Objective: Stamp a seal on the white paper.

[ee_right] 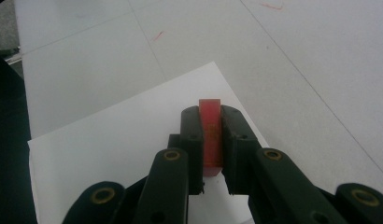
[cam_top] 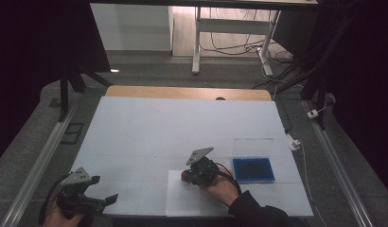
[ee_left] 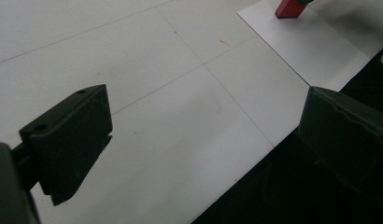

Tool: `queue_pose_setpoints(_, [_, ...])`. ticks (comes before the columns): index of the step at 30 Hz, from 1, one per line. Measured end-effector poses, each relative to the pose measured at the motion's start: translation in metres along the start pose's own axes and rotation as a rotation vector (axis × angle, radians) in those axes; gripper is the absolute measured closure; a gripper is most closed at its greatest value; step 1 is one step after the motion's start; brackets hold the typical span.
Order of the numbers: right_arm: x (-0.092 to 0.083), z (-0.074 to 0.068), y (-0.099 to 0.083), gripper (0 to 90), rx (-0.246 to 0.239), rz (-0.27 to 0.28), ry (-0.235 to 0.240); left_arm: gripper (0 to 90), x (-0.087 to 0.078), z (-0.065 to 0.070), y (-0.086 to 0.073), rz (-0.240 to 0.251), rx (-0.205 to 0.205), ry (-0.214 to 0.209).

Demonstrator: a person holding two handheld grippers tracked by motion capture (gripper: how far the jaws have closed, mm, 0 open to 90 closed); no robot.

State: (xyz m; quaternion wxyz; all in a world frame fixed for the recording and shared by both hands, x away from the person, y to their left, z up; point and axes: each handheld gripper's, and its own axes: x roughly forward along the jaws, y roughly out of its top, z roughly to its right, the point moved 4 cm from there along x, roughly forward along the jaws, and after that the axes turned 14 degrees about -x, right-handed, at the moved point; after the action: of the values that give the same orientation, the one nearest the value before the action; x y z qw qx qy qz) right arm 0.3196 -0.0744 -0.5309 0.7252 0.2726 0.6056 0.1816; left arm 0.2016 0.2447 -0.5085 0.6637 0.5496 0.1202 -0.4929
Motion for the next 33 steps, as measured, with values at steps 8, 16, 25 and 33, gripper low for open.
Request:
queue_pose_setpoints(8, [-0.002, -0.001, 0.001, 79.8, 0.002, 0.035, 0.0, 3.2, 0.0, 0.0, 0.0, 0.001, 0.001, 0.0])
queue_pose_setpoints(16, [-0.009, -0.001, 0.006, 79.8, -0.004, 0.059, -0.014, 3.3, 0.0, 0.0, 0.0, 0.001, 0.0, 0.001])
queue_pose_setpoints(25, [-0.016, -0.002, 0.007, 79.8, -0.001, 0.072, -0.01, 3.2, 0.0, 0.0, 0.0, 0.001, 0.003, 0.001])
queue_pose_setpoints(33, [-0.024, -0.003, 0.004, 79.8, 0.001, 0.079, -0.015, 3.2, 0.0, 0.001, 0.0, 0.002, 0.004, 0.0])
